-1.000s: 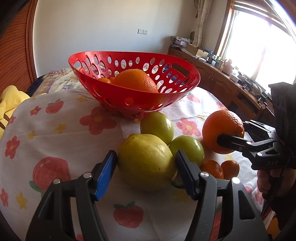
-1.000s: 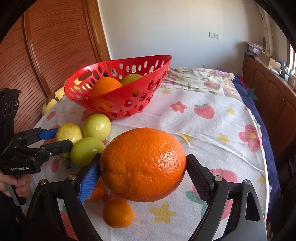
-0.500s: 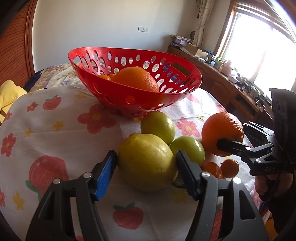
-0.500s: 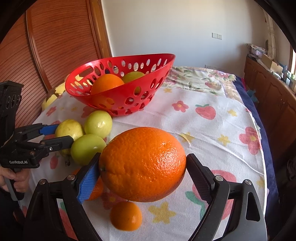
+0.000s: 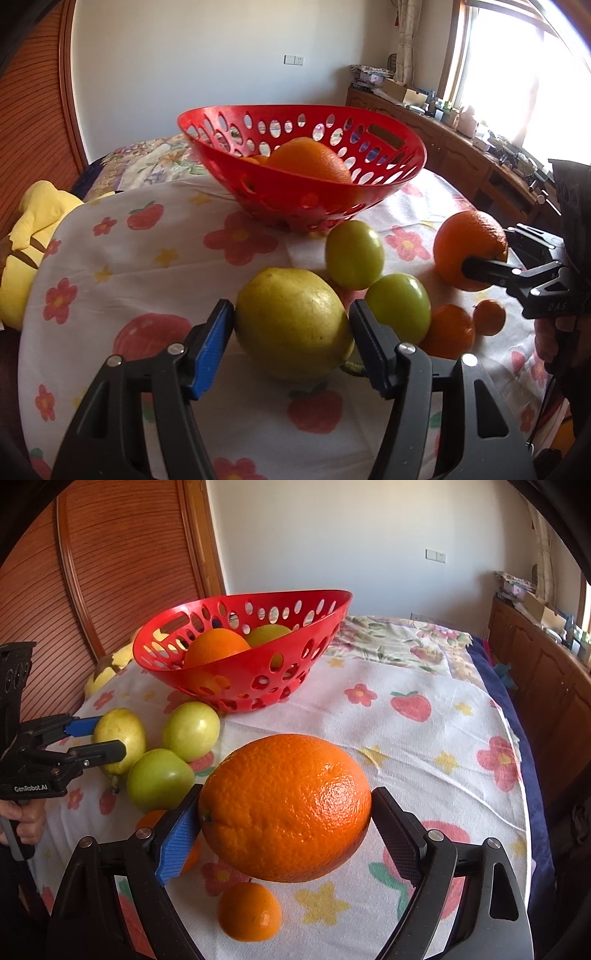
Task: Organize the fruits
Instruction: 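Grasp the large orange with the right tool while the left tool grasps the yellow lemon, then lift the orange with the right tool while the left tool carries the lemon over the basket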
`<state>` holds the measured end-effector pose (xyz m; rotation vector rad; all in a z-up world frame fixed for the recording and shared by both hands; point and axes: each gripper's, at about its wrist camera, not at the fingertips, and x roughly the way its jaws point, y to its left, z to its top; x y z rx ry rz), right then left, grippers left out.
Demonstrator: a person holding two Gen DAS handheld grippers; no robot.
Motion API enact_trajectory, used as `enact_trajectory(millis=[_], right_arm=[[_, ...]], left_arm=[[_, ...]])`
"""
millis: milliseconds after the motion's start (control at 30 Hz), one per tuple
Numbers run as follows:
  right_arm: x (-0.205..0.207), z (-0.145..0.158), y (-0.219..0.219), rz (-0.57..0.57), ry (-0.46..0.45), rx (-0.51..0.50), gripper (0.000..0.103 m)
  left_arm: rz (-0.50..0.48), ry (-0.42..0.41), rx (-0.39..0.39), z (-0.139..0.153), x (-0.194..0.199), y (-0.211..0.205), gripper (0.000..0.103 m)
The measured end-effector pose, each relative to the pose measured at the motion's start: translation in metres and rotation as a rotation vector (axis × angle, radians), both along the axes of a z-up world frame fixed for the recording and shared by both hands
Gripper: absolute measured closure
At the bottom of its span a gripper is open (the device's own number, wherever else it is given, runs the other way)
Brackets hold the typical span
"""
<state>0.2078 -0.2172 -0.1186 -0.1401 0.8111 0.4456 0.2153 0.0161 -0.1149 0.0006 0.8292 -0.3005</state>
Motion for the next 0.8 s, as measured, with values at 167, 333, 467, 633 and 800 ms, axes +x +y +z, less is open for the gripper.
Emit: enact_trajectory(millis=[167,333,467,633,800], right_arm=[[0.0004,0.0002,0.0004,0.001,0.005,0.004,0.013],[0.003,0.0006,-0.0008,-0.001,0.019,0.011,0.012],[0.0045,0.0001,0.0025,0.01,0.023,-0.006,0.011],[0.003,-0.0026,0.0068,0.02,0.023,-0.044,0.011],[0.0003,-0.0021,0.006,0.025,0.012,-0.055,0.013]], left_arm=[[0.007,0.005,0.002,-0.0028,-0.0009,0.002,0.037],[0.019,0.003,-0.002,-0.0038,0.0017,0.0005,0.036],[0.02,0.019,-0.027,-0.005,0.0047,0.0048,0.033],[0.021,0.018,-0.034,-0.0056,0.0039,0.0059,0.032],[0.008,0.005,-0.034,-0.0046,0.0016,0.0033,0.038]])
